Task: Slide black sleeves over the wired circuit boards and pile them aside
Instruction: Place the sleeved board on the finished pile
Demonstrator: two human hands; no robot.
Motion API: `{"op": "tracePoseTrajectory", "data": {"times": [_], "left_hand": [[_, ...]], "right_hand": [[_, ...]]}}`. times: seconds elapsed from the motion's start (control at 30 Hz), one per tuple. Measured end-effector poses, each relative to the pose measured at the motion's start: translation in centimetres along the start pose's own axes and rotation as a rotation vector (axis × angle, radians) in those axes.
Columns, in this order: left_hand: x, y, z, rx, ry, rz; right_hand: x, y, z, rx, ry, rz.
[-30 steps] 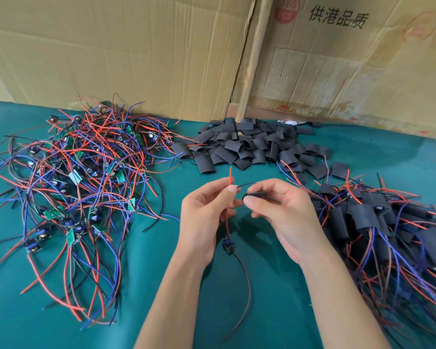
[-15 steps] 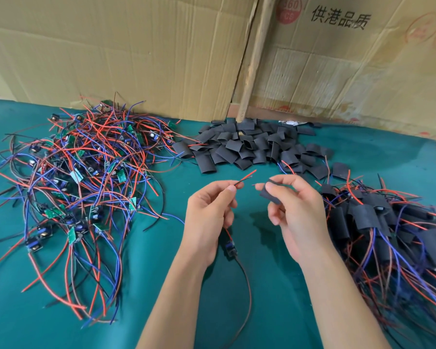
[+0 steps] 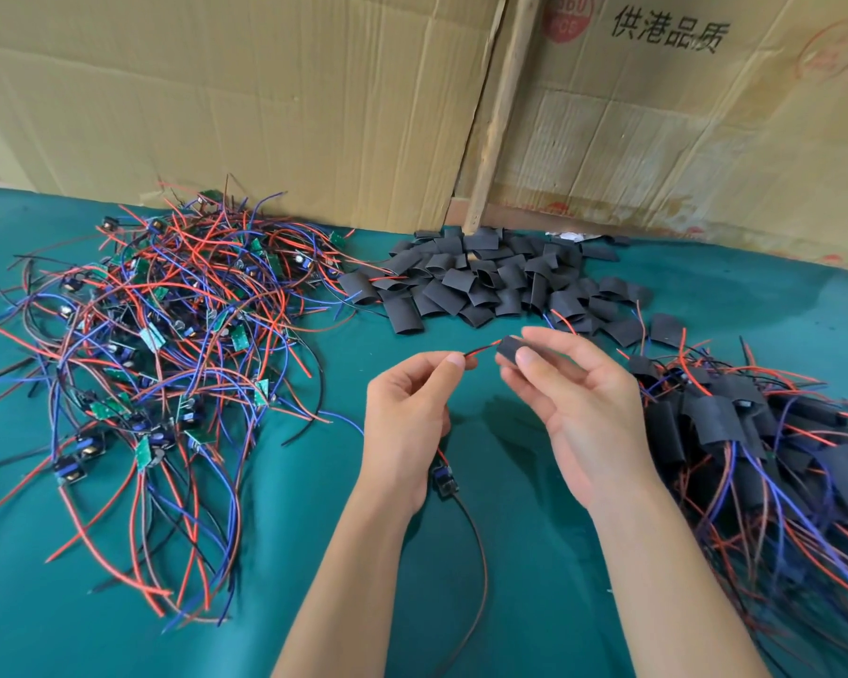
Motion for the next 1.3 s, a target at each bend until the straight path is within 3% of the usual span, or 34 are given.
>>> {"op": "tracePoseTrajectory", "data": {"times": [0.23,0.43,0.9,1.3], "left_hand": [[-0.2,0.1,0.0,0.007,-0.017,0.041],[-0.2,0.3,-0.1,-0.003,-0.006,0.104],[-1.3,0.3,-0.2,0.044,-0.117,0.297],[-2.0,0.7,-0.3,-0.010,-0.182,0.324]], "right_hand": [[0.2,-0.1,0.1,-0.019,-0.037,-0.109],[0.1,-0.4,0.2,-0.017,-0.094,-0.063],[-1.2,1.0,0.0,-0.129,-0.235,-0.194],[-2.5,1.8,-0.1,-0.146,-0.231,-0.039]]}}
Point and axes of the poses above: each hand's wrist, its own z-axis towards the middle knuckle, its own x-axis out of the back of the hand, y = z × x, the point moved 9 cm from there along z, towards the middle knuckle, and after that the axes turned 12 degrees about -y, right-handed, at the moved point
